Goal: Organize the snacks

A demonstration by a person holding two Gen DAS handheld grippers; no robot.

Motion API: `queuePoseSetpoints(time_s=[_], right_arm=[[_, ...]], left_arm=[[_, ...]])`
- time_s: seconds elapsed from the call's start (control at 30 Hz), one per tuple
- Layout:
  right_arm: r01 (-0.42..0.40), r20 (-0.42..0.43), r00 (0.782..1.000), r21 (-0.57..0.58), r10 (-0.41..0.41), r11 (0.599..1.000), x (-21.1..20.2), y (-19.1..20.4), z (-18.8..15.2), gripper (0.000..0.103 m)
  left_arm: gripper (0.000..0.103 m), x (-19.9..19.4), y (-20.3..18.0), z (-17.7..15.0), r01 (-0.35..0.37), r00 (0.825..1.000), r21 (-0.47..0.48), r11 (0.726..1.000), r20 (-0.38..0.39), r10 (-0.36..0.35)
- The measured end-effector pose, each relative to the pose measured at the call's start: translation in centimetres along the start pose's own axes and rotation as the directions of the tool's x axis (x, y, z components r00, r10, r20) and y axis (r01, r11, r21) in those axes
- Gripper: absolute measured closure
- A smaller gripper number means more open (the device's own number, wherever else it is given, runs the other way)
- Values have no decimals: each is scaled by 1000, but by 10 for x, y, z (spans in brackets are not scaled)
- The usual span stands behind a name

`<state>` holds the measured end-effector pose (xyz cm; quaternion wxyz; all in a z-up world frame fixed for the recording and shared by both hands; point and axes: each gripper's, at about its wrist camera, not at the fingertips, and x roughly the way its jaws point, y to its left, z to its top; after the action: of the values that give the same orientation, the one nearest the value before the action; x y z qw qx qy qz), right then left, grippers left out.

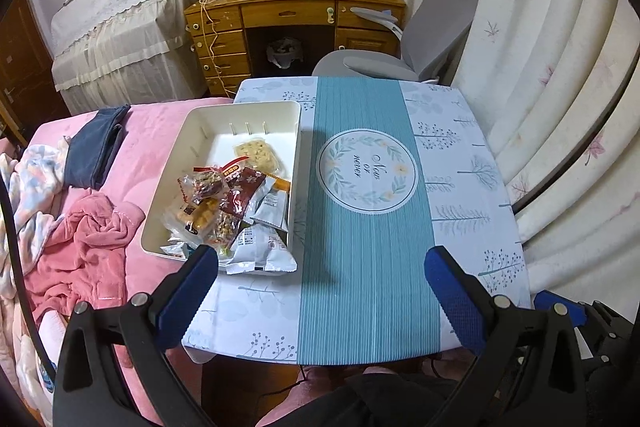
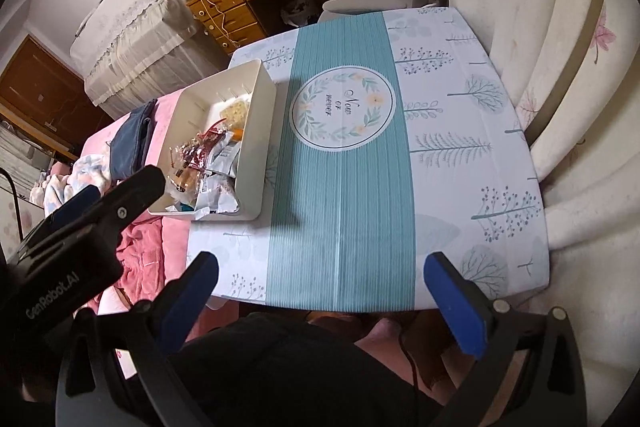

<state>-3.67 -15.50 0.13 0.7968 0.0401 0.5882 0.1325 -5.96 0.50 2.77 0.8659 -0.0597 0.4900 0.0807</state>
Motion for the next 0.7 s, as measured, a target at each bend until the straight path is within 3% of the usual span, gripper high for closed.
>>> queuePoseSetpoints(time_s=[0.7], right_arm=[[33,-38,999,5,-32,999,6,5,-4,0]], left_arm=[[0,18,8,-5,51,996,-18,999,-74,-53]])
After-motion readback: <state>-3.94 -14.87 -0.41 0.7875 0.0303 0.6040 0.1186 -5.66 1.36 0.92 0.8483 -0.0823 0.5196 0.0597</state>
